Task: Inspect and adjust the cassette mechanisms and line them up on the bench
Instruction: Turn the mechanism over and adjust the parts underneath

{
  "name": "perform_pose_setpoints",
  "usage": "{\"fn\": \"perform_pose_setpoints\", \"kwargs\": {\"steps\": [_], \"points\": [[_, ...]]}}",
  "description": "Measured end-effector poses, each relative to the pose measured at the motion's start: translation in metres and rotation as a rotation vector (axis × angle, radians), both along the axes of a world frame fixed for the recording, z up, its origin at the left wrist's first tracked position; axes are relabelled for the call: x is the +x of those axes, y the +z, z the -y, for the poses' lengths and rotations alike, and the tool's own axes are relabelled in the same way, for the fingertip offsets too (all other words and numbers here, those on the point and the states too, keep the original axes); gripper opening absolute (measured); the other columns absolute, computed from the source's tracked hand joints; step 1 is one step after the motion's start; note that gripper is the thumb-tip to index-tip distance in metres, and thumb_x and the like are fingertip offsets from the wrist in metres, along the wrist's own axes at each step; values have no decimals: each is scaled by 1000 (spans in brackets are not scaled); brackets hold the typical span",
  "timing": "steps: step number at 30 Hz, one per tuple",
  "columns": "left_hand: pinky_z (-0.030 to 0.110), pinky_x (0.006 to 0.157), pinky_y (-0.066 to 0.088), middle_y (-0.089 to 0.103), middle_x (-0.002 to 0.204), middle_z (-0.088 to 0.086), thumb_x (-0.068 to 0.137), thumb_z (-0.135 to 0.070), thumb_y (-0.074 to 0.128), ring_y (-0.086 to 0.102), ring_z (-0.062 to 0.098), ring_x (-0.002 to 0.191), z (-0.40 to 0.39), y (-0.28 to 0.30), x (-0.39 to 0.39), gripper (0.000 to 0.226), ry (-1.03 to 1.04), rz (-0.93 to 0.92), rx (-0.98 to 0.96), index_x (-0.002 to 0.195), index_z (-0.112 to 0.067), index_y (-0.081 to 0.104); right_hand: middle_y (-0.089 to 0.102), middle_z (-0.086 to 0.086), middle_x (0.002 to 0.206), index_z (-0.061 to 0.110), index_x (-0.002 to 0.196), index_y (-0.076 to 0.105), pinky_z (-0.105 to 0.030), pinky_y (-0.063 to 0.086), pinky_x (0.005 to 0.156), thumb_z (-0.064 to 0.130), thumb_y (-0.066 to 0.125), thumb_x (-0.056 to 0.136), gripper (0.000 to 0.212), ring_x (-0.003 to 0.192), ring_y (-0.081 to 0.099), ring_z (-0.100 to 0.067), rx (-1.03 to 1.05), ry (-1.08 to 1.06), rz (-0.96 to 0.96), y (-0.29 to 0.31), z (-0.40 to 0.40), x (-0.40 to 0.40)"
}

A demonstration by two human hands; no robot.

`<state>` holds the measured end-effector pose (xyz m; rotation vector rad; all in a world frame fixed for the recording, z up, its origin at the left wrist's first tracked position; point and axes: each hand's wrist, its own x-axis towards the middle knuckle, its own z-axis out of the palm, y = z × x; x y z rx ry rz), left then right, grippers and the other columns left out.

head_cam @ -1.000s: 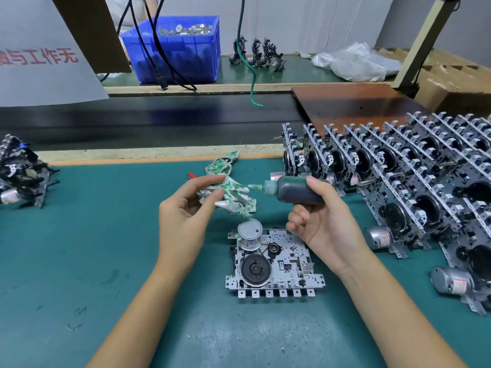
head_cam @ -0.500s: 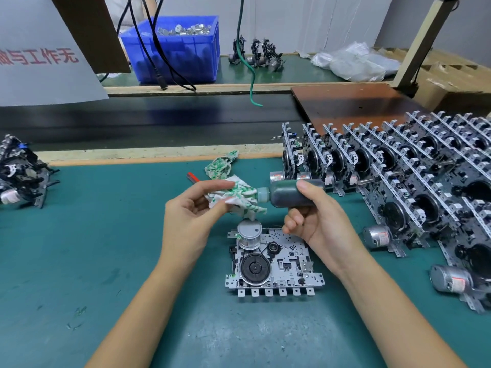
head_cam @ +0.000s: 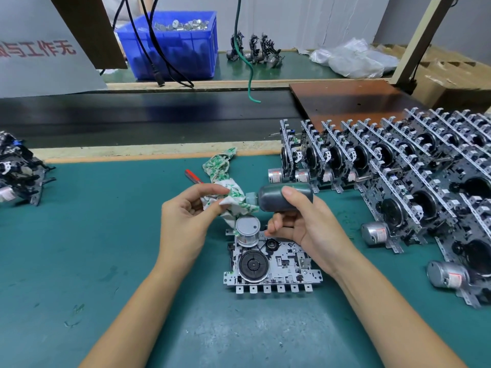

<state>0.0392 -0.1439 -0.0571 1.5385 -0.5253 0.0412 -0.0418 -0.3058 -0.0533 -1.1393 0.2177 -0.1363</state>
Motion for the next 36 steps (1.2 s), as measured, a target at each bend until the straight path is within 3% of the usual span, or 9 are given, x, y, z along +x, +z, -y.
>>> {"fn": "perform_pose_setpoints", "kwargs": {"steps": [5,13,21,25,26,28,31,34,36], "points": [[6,55,39,61,66,-14,78,12,65,45,7,57,2,-8,-1,32,-2,-64,-48,76,-19,63,56,-8,54,2,107,56,-30,55,59,34,58,79,43,54,61,-19,-3,2,-1,0,1,0],[6,62,44,67,76,-15,82,13,62,60,-4,66,2,-2,2,31,-48,-24,-63,87,-18,61,57,-4,54,4,107,58,-27,53,57,37,59,76,45,52,59,-17,-58,-33,21,7,5,-1],[19,80,51,65,88,-5,82,1,68,59,8,83,-15,1,21,28,126,-64,-139,91,-25,63,49,0,49,6,94,60,-23,50,48,35,60,74,36,44,52,-11,195,-164,-5,13,15,-1],[19,67,48,63,85,-6,88,-9,65,55,0,65,-20,-5,26,20,332,84,159,96,-27,61,47,2,46,4,97,60,-21,49,46,36,59,75,39,42,50,-9,267,-175,-12,14,16,0],[25,71,47,65,92,-6,90,-17,64,57,1,68,-21,-7,26,18,388,113,287,106,-25,58,47,3,46,4,98,60,-20,49,45,36,59,75,39,41,50,-8,291,-183,-10,14,17,0],[29,88,42,60,117,0,92,-38,59,57,8,97,-20,-7,24,43,410,134,420,128,-18,46,46,3,46,6,95,62,-19,49,45,35,61,74,36,41,50,-7,344,-210,-10,15,19,1],[21,94,33,50,118,-6,85,-55,54,45,10,109,-13,-1,9,63,219,333,488,129,-11,47,44,3,47,8,86,65,-19,48,44,32,64,72,28,41,48,-7,436,-262,0,16,21,2],[25,78,42,58,94,-25,73,-75,44,52,-1,87,-1,0,-13,57,-84,334,723,112,-36,56,38,3,48,9,70,71,-18,45,41,31,64,72,23,40,43,-7,527,-297,39,18,23,2],[24,67,38,58,78,-23,72,-77,45,51,2,74,5,-5,-19,50,-150,326,821,110,-44,51,35,3,48,8,76,68,-18,43,41,33,63,73,25,39,40,-6,556,-313,75,20,24,2]]}}
